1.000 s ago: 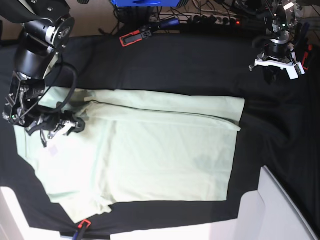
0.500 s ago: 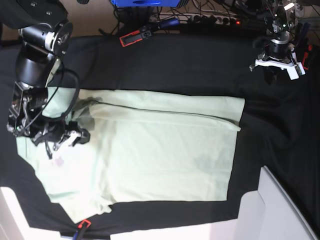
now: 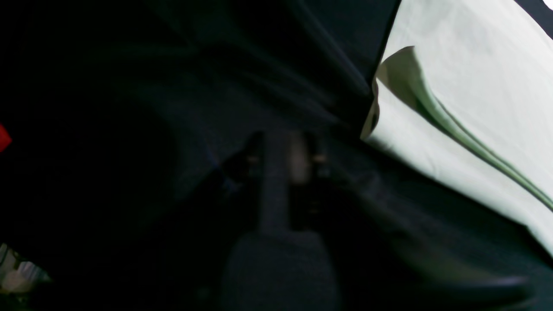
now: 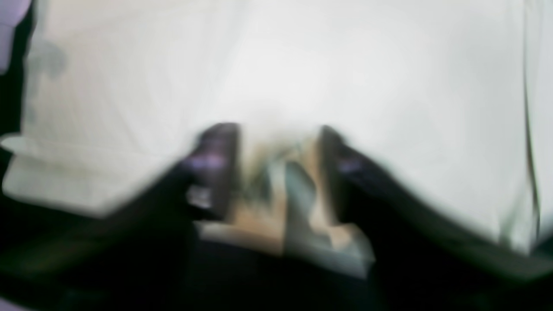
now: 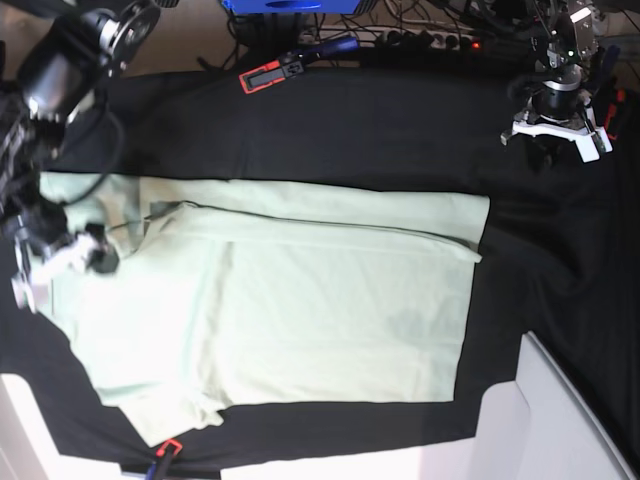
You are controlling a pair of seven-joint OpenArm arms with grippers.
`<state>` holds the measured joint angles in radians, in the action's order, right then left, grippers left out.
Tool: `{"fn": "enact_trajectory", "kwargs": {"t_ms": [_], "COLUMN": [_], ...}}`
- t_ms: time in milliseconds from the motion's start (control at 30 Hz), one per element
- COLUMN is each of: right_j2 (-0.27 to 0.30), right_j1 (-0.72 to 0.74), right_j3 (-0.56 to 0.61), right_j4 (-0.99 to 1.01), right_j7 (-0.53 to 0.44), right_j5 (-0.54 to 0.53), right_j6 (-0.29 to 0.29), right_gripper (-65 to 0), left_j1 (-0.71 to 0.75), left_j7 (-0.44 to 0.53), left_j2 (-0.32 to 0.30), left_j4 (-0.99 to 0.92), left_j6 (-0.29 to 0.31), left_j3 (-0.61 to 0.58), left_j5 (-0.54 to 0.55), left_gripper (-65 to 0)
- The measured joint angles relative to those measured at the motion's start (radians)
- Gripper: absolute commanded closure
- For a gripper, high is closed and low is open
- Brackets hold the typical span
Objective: Fold the T-shirt properly
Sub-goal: 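Grasp the shirt edge with both grippers at its two corners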
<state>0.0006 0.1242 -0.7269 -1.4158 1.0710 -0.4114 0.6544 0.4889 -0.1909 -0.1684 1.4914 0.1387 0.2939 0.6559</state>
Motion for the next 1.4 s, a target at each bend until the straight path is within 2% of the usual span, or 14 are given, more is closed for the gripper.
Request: {"fn": "enact_trajectory", "kwargs": {"t_ms": [67,133,200,400,533,600,667,767,867,1000,1133,1200,1300,1400], "right_j2": [-0.006,-0.003,0.002,-0.009,0.043,0.046,0.053,0.087,0.111,0.114,0.104,0.097,0.102,0.103], "right_j1": [-0.026,-0.039,-0.060,-0.059,-0.048,-0.042,-0.042,-0.023,0.003,0.015,0.023,0.022,0.021,0.024], "right_j3": [-0.123,-0.237,-0.318,-0.475,-0.476,-0.475,-0.475,-0.475,-0.475,-0.475,-0.472,-0.473,-0.446,-0.422], "right_j4": [0.003,0.002,0.011,0.215,0.330,0.367,0.396,0.465,0.518,0.556,0.563,0.565,0.574,0.592], "right_j7": [0.003,-0.001,-0.008,-0.024,-0.042,-0.111,-0.146,-0.151,-0.162,-0.166,-0.138,-0.136,-0.135,-0.140], "right_j5": [0.007,0.006,0.005,-0.006,-0.047,-0.047,-0.059,-0.071,-0.060,-0.054,-0.025,-0.027,-0.028,-0.033], "right_j6": [0.000,0.000,0.002,0.007,0.027,0.056,0.060,0.072,0.066,0.055,0.044,0.044,0.044,0.045], "right_gripper": [-50.2,-54.0,-54.4,-54.6,-54.3,-54.1,-54.1,-53.5,-45.3,-26.7,-0.6,-0.6,0.0,0.0], "left_j1": [-0.001,-0.001,-0.014,-0.079,-0.079,-0.079,-0.082,-0.086,-0.104,-0.120,-0.126,-0.139,-0.148,-0.155], "left_j7": [0.000,0.000,-0.004,-0.001,-0.004,-0.003,-0.003,-0.003,-0.004,0.000,-0.003,-0.003,-0.002,-0.003], "left_j2": [0.002,0.000,0.002,0.002,0.002,0.002,0.002,0.000,0.006,0.007,0.008,0.008,0.007,0.005], "left_j4": [0.000,0.000,-0.001,-0.041,-0.042,-0.042,-0.052,-0.077,-0.088,-0.090,-0.098,-0.098,-0.098,-0.106], "left_j6": [0.000,0.000,-0.001,0.000,0.000,0.000,0.005,0.006,0.007,0.008,0.006,0.008,0.007,0.008], "left_j3": [0.000,0.000,0.000,0.000,-0.006,-0.005,-0.005,-0.006,-0.010,-0.013,-0.012,-0.013,-0.024,-0.055], "left_j5": [0.000,0.000,-0.003,0.000,-0.001,0.000,0.000,0.000,0.000,0.000,0.000,0.000,0.000,0.000], "left_gripper": [-30.1,-35.6,-39.0,-40.1,-40.1,-40.1,-40.1,-40.1,-40.1,-40.1,-40.1,-40.6,-47.7,-49.4]}}
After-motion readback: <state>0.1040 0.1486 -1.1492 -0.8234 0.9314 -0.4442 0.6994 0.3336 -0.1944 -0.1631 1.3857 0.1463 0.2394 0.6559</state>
